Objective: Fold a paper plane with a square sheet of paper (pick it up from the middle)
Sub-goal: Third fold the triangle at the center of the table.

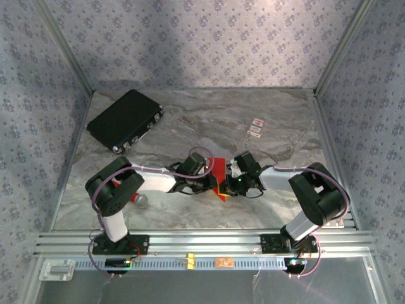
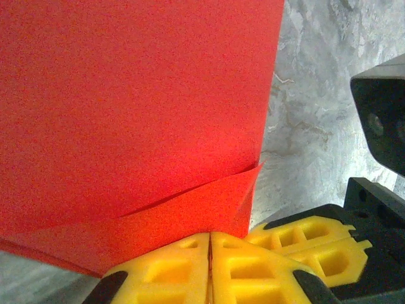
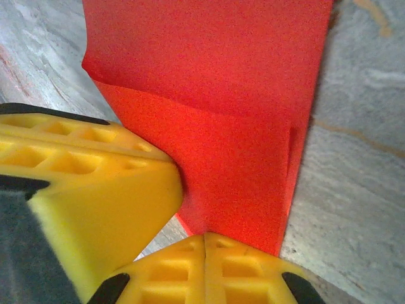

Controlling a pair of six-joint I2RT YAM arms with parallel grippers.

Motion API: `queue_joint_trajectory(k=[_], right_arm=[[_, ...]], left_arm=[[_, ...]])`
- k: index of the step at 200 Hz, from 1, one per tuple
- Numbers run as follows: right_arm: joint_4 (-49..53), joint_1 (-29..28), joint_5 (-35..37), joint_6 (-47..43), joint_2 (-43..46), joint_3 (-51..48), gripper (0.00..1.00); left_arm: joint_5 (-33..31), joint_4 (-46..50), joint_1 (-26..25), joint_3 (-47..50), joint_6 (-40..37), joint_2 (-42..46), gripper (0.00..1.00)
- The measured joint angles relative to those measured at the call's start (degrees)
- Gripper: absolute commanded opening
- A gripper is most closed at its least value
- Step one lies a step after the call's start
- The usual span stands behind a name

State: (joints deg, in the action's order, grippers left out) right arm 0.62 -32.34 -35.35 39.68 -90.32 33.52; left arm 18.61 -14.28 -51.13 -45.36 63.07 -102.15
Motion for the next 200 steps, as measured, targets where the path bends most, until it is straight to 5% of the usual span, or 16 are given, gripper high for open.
queue_joint_trajectory(k=[200], right_arm=[[-2.25, -1.36, 1.68, -0.04, 0.22, -0.66, 0.0]], left_arm=[[2.58, 0.85, 9.57, 1.7, -1.77, 0.7, 0.1]])
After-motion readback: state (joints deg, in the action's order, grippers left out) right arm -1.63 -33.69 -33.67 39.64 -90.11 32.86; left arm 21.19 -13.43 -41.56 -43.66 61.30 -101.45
